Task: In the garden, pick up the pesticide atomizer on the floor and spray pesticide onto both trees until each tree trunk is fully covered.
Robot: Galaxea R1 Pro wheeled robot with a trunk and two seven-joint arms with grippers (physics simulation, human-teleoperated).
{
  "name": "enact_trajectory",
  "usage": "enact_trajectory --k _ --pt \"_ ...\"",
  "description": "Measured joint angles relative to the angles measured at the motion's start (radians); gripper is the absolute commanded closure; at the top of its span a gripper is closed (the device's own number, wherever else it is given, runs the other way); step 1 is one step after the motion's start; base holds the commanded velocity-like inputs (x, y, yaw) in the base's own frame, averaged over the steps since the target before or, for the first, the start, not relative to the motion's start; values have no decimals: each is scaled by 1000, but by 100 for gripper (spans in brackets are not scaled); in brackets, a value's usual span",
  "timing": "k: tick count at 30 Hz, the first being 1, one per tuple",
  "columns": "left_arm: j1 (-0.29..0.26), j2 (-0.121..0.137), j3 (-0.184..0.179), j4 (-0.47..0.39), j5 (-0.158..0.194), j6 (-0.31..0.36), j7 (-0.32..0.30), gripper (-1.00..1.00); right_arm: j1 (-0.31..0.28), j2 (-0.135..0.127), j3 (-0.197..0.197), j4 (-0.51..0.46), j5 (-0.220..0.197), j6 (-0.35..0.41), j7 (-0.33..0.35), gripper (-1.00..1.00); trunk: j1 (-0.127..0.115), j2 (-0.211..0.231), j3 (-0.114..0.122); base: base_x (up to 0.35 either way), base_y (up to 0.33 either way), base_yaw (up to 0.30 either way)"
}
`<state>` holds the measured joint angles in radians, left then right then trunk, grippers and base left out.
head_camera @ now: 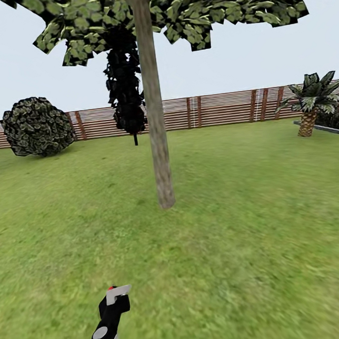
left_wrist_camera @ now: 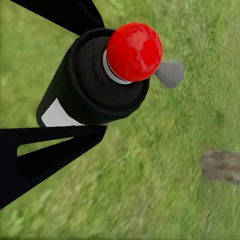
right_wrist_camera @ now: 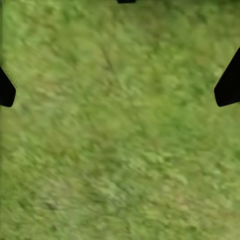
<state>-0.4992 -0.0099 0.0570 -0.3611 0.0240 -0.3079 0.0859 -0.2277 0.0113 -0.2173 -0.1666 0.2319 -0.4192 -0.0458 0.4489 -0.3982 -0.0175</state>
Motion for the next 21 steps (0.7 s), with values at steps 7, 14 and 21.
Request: enact_trajectory --k 7,14,21 --pt "0 0 0 0 0 0 0 100 0 0 0 0 0 0 0 -100 0 0 0 311 -178 0" --pt "0 0 0 0 0 0 0 100 0 0 0 0 0 0 0 -100 0 0 0 333 -93 0" --pt "0 0 0 0 0 0 0 100 0 0 0 0 0 0 0 -100 0 0 0 346 -13 0"
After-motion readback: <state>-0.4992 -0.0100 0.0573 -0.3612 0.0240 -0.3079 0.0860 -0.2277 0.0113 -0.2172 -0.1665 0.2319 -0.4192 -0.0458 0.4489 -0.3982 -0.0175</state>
